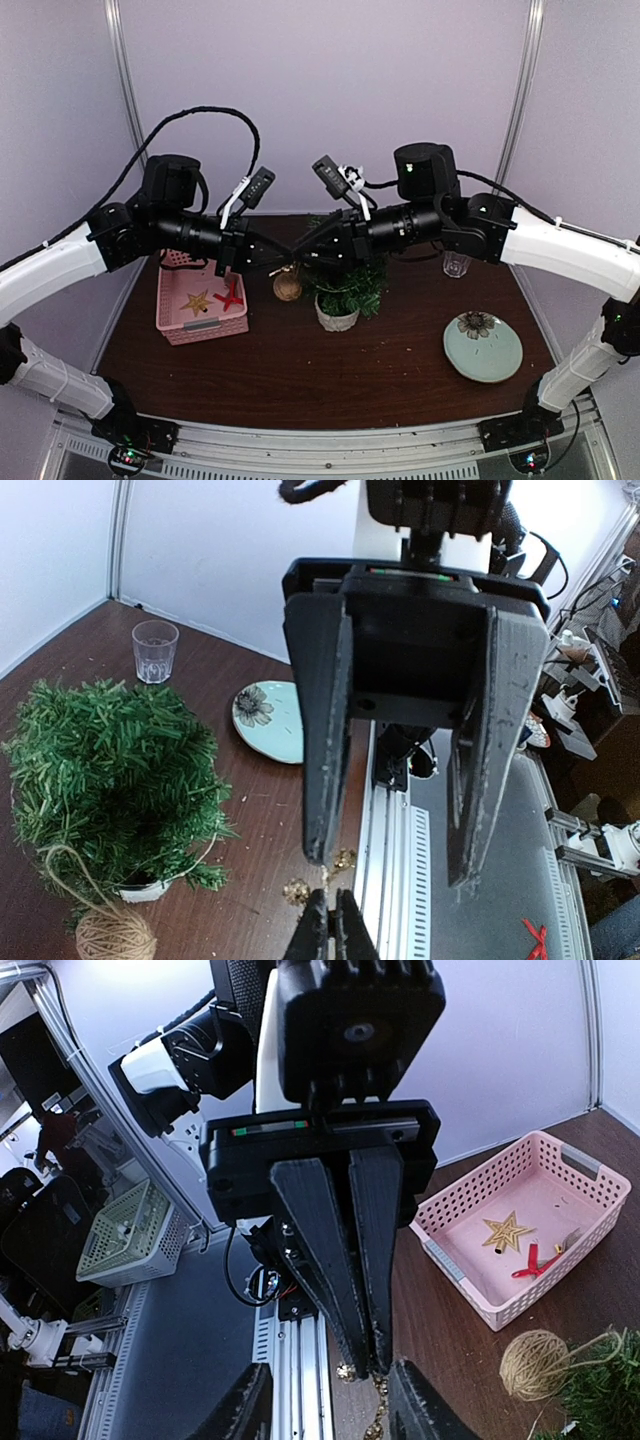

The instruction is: Decorate the small christmas tree

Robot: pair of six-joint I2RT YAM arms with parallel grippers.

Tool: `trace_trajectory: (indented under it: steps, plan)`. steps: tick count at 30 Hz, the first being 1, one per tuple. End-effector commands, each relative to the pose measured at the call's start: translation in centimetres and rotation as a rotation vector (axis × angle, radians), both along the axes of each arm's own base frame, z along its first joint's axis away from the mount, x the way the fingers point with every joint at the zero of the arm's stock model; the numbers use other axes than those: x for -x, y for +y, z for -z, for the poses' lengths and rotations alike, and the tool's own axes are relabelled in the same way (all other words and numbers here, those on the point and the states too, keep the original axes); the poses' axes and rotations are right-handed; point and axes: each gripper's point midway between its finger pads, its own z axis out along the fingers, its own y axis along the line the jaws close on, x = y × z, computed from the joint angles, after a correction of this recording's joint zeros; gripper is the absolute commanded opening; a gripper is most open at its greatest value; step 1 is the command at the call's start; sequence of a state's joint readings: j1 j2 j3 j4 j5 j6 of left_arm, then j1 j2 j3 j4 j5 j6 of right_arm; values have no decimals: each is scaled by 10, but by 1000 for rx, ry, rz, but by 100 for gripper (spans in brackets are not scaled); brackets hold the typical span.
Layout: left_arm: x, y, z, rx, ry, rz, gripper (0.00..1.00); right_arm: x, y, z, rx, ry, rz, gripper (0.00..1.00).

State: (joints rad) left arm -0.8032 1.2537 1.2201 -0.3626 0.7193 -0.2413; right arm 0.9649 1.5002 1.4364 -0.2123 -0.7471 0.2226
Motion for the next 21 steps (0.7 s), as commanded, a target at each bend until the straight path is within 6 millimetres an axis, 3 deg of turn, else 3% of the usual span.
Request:
trace_trajectory:
  steps: [1, 6, 9, 14, 21]
  plan:
    - [1, -5, -22, 60, -43, 17, 0, 0, -1, -9, -29, -16, 15, 43]
    - [-1, -4, -13, 40, -38, 2, 0, -5, -12, -26, -69, -17, 62, 61]
    - [-1, -4, -16, 51, -48, -1, 0, -13, -20, -28, -86, -2, 102, 65]
    - [-3, -5, -25, 84, -69, -2, 0, -22, -27, -19, -101, 70, 133, 64]
    - [-5, -8, -27, 88, -68, -7, 0, -19, -18, -20, -103, 96, 75, 55]
